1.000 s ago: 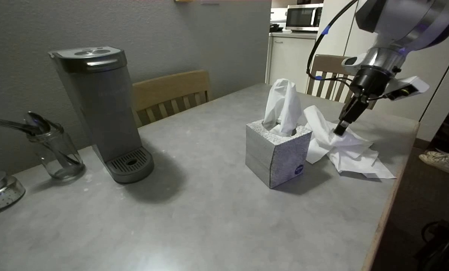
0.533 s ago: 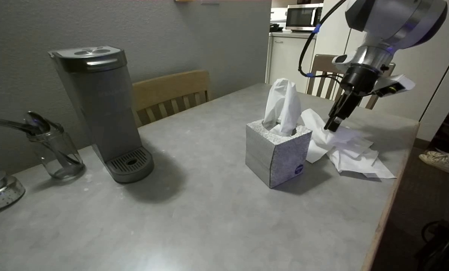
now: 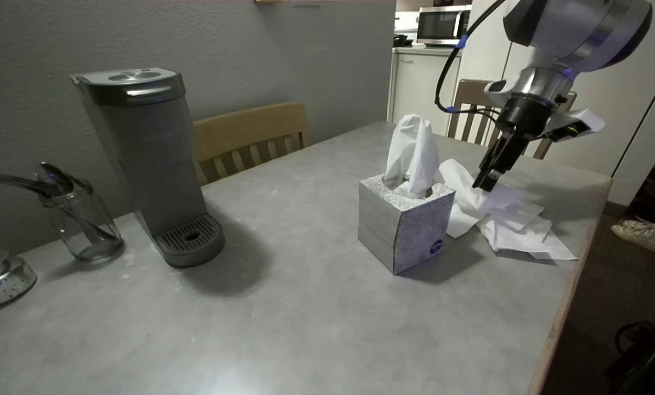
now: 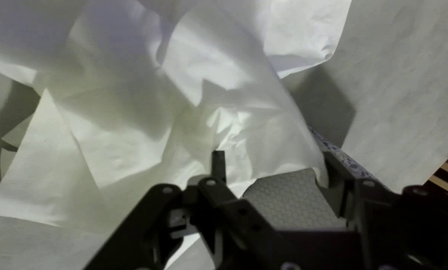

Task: Put the tissue from the tissue box and put it on the table

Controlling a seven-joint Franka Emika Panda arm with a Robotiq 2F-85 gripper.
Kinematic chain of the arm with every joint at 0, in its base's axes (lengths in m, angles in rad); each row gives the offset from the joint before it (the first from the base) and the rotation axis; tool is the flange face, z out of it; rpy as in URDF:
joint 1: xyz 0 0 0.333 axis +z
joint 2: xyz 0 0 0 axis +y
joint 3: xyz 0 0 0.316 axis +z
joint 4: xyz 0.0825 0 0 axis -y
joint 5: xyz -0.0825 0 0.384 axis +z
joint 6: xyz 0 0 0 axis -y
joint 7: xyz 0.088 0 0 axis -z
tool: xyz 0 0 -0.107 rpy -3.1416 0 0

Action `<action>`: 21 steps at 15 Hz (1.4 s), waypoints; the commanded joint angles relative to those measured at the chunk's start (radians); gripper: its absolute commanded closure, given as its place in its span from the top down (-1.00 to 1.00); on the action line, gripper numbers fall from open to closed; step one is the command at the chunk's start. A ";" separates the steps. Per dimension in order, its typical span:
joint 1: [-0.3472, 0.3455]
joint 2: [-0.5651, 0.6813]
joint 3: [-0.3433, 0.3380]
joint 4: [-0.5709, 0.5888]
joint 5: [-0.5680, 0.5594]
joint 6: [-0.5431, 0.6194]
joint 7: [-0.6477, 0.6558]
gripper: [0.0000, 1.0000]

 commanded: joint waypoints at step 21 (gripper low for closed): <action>0.029 -0.243 0.038 0.001 -0.347 0.052 0.332 1.00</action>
